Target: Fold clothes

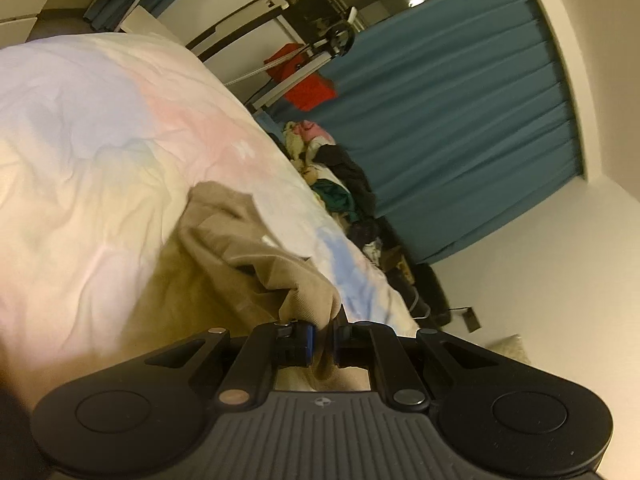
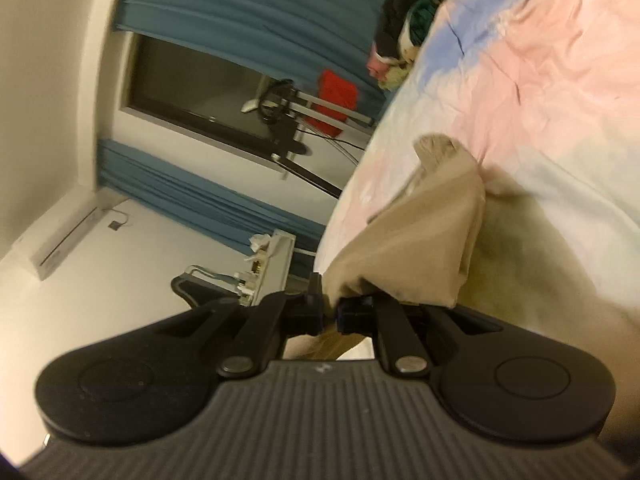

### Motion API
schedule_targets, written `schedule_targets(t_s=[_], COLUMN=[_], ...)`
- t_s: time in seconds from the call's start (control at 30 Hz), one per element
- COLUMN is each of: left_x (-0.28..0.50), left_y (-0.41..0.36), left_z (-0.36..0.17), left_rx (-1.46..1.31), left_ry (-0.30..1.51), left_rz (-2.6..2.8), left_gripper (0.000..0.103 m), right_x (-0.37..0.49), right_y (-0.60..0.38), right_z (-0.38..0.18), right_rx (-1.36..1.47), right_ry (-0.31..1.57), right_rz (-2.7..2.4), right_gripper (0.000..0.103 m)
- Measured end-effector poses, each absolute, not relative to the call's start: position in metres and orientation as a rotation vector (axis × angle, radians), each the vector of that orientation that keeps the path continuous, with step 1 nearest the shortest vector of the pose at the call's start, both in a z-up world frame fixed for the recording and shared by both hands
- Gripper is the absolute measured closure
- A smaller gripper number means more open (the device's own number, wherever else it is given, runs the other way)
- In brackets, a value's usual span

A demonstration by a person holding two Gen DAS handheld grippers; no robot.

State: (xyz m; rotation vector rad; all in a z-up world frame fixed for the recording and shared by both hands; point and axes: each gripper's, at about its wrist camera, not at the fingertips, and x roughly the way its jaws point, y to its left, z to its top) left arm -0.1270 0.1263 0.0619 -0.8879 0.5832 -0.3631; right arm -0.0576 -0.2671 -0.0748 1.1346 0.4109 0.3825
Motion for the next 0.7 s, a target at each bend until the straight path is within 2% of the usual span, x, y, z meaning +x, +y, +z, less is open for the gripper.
schedule_targets(t_s=[0.17, 0.43, 0.57, 0.7], left_x=[-0.139, -0.045, 0.022, 0.076], left_y=[0.12, 0.092, 0.077, 0.07], left_z=[0.079, 0.103, 0.093, 0.054], left_rx=[-0.864, -0.796, -0.73, -0.692], left_ry=[0.561, 0.614, 0.626, 0.66], left_rz=[-0.382, -0.272, -0.201, -0.132], left_gripper=[0.094, 0.093, 0.093, 0.093], right_x=[-0.079, 0.02, 0.084, 0.138], right_y=[-0.269, -0.275, -0.272, -0.265], right_z=[-0.06, -0.041, -0.051, -0.083], right_rx=[1.108, 1.102, 1.049, 0.954], right_ry=[0.349, 0.452, 0.513, 0.568], right_rz=[0.375, 0.306, 0.27, 0.268], right_gripper=[0.093, 0.094, 0.093, 0.093])
